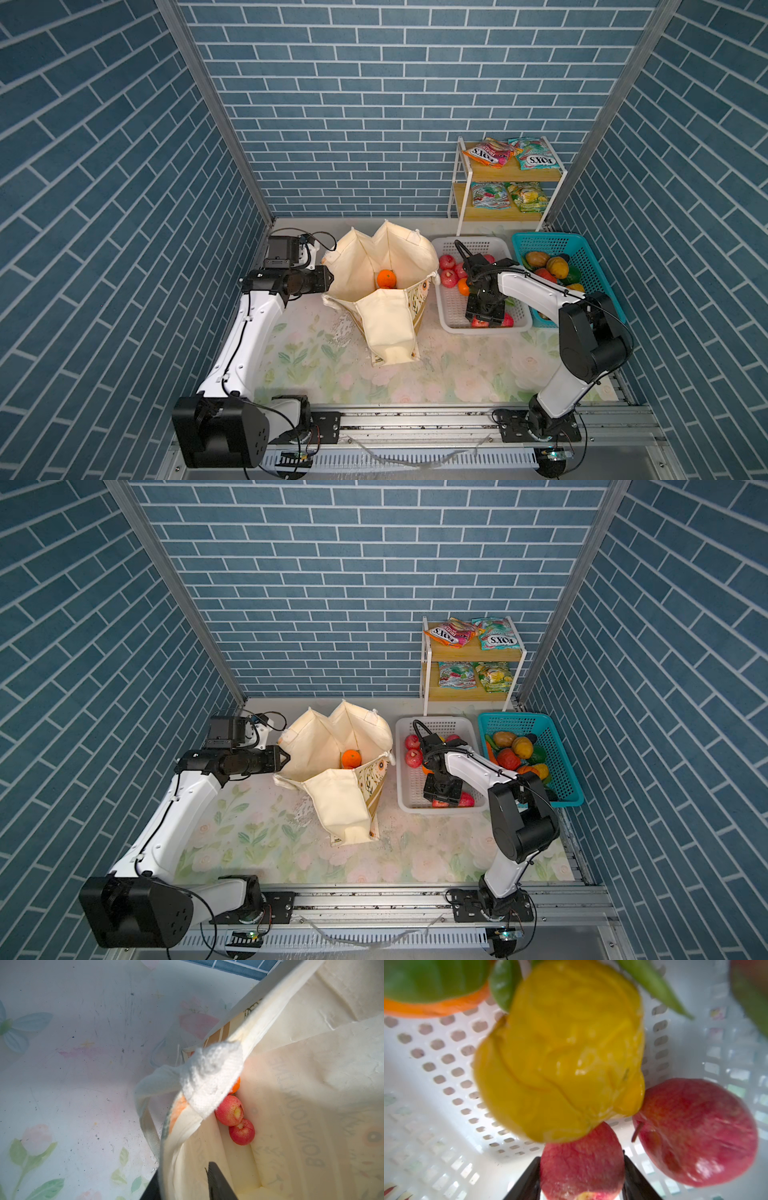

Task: Place the food into the grocery bag and tie it
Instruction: 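Return the right gripper to the white basket and grasp another red apple, then carry the red apple over the tote bag and release it inside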

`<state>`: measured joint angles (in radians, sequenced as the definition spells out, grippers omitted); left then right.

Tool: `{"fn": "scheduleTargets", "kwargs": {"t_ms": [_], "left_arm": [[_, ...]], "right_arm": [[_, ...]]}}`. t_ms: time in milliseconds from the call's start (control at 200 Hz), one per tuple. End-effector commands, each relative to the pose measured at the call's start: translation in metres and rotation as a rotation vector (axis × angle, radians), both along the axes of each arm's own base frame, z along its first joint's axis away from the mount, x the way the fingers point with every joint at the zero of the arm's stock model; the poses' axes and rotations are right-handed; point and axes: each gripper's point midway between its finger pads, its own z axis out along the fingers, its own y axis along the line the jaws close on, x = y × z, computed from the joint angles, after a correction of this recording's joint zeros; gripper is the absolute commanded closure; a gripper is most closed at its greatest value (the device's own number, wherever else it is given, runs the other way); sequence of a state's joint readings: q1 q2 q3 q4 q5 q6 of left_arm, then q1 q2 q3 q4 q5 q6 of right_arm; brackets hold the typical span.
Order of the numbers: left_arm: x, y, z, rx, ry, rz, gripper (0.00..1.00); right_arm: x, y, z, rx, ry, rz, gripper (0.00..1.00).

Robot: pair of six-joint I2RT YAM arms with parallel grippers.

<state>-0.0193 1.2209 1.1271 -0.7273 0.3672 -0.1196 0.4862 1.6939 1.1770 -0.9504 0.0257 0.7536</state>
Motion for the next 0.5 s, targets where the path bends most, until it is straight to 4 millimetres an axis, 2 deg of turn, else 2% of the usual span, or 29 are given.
{"fn": "scheduleTargets", "kwargs": {"t_ms": [0, 55, 150, 290, 405, 495], "left_arm": [[-0.005, -0.001, -0.002, 0.002, 0.006, -0.006, 0.64], [-0.005, -0.001, -0.002, 0.002, 0.004, -0.006, 0.64], [-0.005, -0.001, -0.001, 0.003, 0.003, -0.006, 0.64], [-0.005, -0.001, -0.002, 0.002, 0.004, -0.007, 0.64], [-0.004, 0.000, -0.002, 0.004, 0.006, -0.005, 0.64], [-0.004, 0.000, -0.002, 0.004, 0.007, -0.004, 0.64]], "right_arm": [[0.007, 0.007, 0.045, 0.065, -0.096, 0.023, 0.45], [0.011, 0.012, 0.064, 0.101, -0.150, 0.035, 0.47], [0.021, 0.024, 0.110, 0.188, -0.279, 0.069, 0.49], [0.037, 0.046, 0.189, 0.334, -0.511, 0.112, 0.53], [0.045, 0.079, 0.261, 0.453, -0.738, 0.200, 0.56], [0.044, 0.114, 0.301, 0.512, -0.851, 0.299, 0.57]]}}
